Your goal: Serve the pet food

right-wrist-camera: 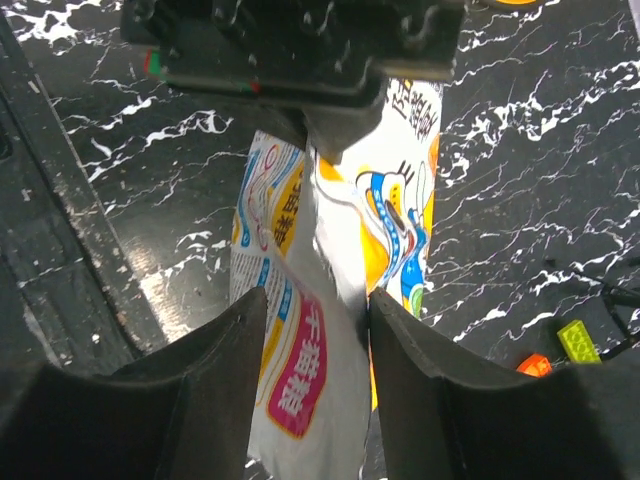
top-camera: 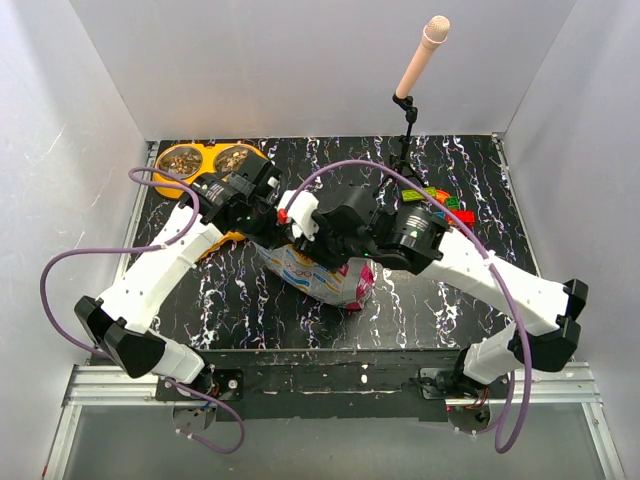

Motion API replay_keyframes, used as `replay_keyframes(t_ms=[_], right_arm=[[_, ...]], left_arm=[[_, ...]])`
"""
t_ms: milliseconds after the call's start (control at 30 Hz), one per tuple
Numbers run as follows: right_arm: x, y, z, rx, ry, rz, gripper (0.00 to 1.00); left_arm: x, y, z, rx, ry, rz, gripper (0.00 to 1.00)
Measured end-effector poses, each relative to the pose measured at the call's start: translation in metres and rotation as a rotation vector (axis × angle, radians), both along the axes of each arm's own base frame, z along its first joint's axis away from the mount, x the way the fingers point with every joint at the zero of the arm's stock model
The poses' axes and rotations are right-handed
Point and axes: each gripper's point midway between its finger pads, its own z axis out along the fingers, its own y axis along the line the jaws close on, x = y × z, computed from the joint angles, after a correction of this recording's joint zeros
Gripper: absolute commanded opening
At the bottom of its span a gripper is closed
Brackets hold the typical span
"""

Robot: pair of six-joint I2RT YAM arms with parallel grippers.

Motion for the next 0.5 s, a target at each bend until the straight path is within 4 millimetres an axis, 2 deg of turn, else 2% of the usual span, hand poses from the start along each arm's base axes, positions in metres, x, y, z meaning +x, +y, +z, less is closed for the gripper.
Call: replay_keyframes(t_ms=[133, 233, 300, 367, 500], right_arm=[[0.013, 0.016, -0.009, -0.035, -0.039, -0.012, 0.42], [0.023, 0.021, -0.022, -0.076, -0.053, -0.034, 0.28], [0.025, 0.019, -0.024, -0.089, -0.065, -0.042, 0.17], [0.028, 0.017, -0.023, -0.097, -0.082, -0.058, 0.08], [0.030, 0.014, -0.024, -0.110, -0.090, -0.071, 0.01]], left_arm=[[0.002, 0.004, 0.002, -0.021, 0.016, 0.007, 0.17], [0.010, 0.010, 0.004, -0.033, 0.010, 0.027, 0.31], [0.013, 0.014, 0.004, -0.036, 0.010, 0.039, 0.39], [0.016, 0.017, 0.005, -0.038, 0.009, 0.048, 0.41], [0.016, 0.017, 0.003, -0.050, 0.020, 0.043, 0.44]])
